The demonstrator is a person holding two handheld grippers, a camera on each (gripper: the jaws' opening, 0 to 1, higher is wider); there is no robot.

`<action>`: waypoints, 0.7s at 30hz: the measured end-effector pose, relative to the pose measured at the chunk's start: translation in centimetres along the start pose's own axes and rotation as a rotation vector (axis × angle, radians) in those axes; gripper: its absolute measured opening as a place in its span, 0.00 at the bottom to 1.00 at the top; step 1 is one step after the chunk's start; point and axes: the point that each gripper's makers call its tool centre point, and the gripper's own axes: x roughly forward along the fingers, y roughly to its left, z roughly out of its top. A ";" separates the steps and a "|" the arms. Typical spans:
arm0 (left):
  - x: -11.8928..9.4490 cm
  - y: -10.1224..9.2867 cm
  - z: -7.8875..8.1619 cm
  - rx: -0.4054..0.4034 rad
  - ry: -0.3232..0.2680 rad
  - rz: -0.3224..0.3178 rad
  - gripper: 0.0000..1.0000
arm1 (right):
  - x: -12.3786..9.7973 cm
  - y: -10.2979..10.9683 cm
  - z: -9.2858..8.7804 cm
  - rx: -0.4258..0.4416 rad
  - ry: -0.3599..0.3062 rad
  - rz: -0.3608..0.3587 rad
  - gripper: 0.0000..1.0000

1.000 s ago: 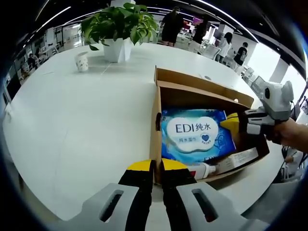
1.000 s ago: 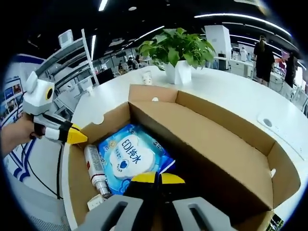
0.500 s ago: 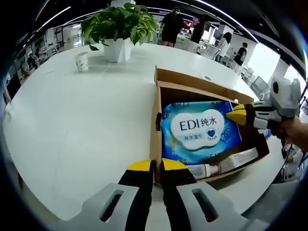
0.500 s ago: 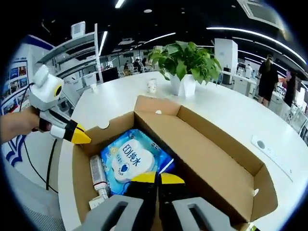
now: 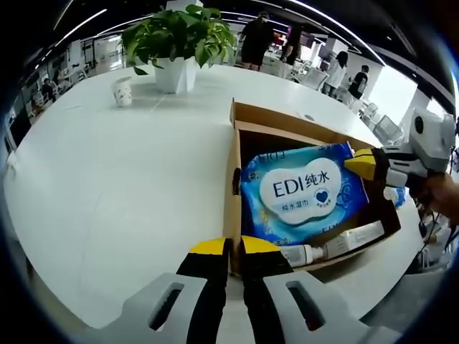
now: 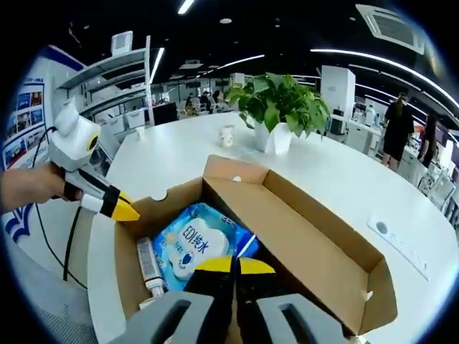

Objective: Operate the shoe box by opening the lid, removing the specified soft item, and placing it in the target area until the item is outside and the box remains undamaged.

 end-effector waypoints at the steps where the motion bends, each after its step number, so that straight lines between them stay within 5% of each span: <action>1: 0.0 0.0 0.0 0.000 0.000 0.000 0.03 | -0.1 0.0 0.1 0.003 -0.001 -0.001 0.00; 21: -0.1 0.0 -0.1 -0.018 -0.011 -0.005 0.03 | -1.9 0.0 2.1 0.096 -0.044 -0.014 0.00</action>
